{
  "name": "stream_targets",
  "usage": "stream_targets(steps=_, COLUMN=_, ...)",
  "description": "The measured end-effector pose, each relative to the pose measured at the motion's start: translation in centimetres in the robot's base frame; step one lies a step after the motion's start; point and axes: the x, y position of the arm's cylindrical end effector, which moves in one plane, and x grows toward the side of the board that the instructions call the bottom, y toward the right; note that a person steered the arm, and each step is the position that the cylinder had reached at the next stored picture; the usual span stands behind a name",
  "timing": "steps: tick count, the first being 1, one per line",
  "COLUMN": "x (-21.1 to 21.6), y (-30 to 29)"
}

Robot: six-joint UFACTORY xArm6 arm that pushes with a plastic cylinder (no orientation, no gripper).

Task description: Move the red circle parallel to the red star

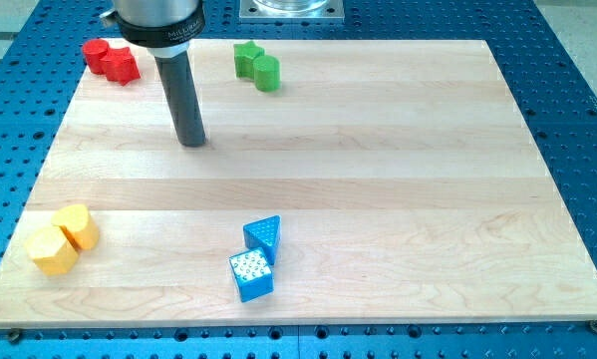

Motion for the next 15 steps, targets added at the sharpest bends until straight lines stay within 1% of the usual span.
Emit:
stream_targets(steps=2, x=0.1, y=-0.1)
stream_targets(steps=3, x=0.8, y=-3.0)
stream_targets(steps=4, x=0.0, y=-9.1)
stream_targets(steps=5, x=-4.3, y=-14.7)
stream_targets(steps=6, x=-6.2, y=-17.4)
stream_targets(steps=7, x=-10.1, y=-17.2)
stream_targets(steps=8, x=-15.5, y=-17.5)
stream_targets(steps=9, x=-17.0, y=-17.2)
stream_targets(steps=10, x=-19.1, y=-15.4)
stream_targets(steps=11, x=-19.8, y=-13.2)
stream_targets(steps=12, x=-16.2, y=-9.7)
stream_targets(steps=13, x=-11.6, y=-5.7)
stream_targets(steps=14, x=-15.2, y=-4.4)
stream_targets(steps=15, x=-15.9, y=-8.6)
